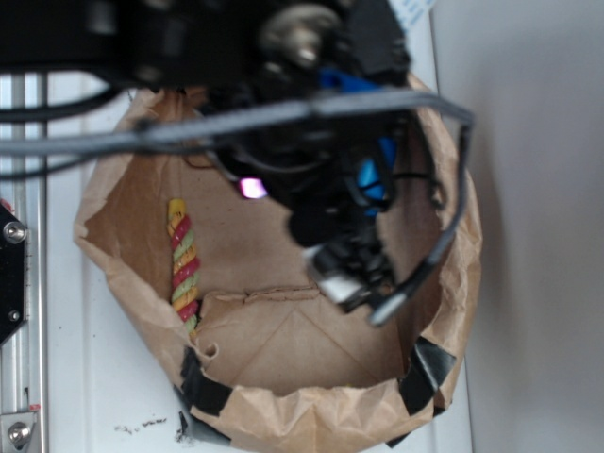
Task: Grab the blue bottle.
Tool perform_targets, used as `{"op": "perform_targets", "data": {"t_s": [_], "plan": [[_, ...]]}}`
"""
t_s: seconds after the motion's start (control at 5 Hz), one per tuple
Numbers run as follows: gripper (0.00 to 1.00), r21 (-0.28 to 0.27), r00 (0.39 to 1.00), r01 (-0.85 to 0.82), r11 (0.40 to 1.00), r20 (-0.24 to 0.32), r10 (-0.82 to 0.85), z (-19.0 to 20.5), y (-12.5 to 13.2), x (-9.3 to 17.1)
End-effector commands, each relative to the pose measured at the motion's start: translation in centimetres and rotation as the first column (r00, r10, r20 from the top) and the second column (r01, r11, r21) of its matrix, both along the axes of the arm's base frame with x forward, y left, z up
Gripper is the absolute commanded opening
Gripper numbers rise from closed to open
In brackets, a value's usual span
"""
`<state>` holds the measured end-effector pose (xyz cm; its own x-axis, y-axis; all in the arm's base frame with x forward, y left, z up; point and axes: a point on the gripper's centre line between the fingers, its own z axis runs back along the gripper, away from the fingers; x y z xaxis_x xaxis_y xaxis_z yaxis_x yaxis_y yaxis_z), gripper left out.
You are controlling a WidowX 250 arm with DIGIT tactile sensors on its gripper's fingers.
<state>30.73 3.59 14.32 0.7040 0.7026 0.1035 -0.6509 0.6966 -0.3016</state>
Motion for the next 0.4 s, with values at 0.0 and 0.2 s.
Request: {"op": "perform_targets", "data": {"t_s": [0.0,0.2], "plan": [[1.00,0.085,0.965,-0.257,0.963,0.081,0.251,-2.2,4.8,6.0],[1.00,0.136,0.964,-0.264,0.955,0.055,0.259,-3.2,6.0,5.3]]}}
